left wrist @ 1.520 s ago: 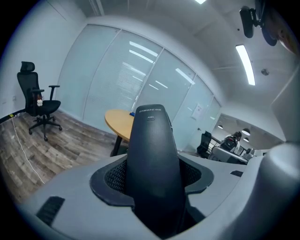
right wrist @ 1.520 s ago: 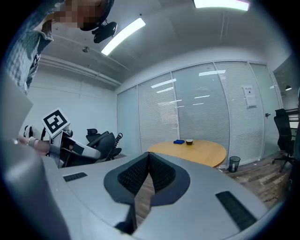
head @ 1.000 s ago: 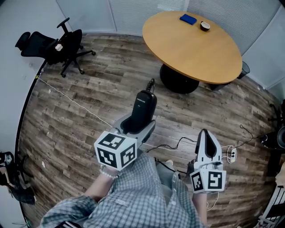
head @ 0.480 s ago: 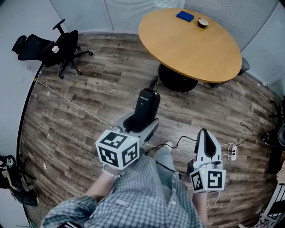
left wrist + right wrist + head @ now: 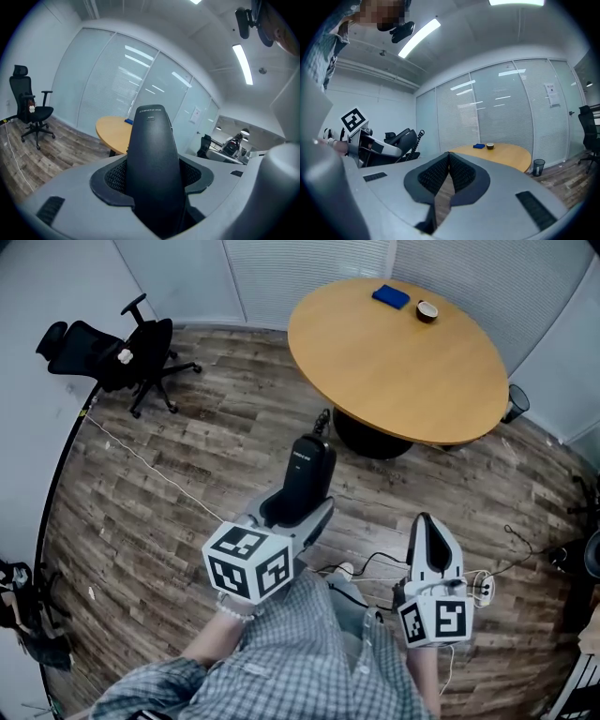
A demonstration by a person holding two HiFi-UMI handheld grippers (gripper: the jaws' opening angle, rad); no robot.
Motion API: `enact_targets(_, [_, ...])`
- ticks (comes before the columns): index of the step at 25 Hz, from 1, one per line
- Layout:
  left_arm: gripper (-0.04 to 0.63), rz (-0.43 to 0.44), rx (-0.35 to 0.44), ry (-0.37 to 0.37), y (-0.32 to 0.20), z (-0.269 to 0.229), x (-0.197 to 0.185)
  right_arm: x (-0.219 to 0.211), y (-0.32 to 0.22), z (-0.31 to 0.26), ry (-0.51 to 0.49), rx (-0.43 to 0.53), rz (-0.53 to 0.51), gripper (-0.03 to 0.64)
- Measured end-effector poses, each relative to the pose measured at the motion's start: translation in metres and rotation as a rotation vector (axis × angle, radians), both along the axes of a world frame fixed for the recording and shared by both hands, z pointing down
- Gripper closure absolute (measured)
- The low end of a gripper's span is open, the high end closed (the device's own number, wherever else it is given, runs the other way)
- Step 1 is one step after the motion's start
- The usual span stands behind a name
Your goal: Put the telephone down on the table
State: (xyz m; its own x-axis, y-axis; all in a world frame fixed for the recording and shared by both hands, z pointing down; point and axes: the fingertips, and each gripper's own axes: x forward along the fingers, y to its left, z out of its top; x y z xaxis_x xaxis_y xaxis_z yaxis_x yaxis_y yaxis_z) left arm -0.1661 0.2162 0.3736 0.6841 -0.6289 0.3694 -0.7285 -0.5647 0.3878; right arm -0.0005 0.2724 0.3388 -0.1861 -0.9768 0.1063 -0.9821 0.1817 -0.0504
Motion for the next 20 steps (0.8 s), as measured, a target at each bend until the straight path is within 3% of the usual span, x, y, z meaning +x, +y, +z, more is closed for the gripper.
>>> enact_targets(6, [0.318, -0.009, 0.012, 0.011, -0.014, -0.003, 0.035, 0.036, -0.013, -0.001, 0.001, 0.014, -0.005, 0.607])
enact_targets(14, [0.318, -0.026, 0.014, 0.080, -0.030, -0.005, 0.075, 0.080, -0.030, 0.000, 0.005, 0.031, -0.012, 0.607])
enact_targets(20, [0.318, -0.027, 0.017, 0.045, -0.035, 0.002, 0.090, 0.100, -0.034, 0.009, 0.004, 0.022, -0.002, 0.607])
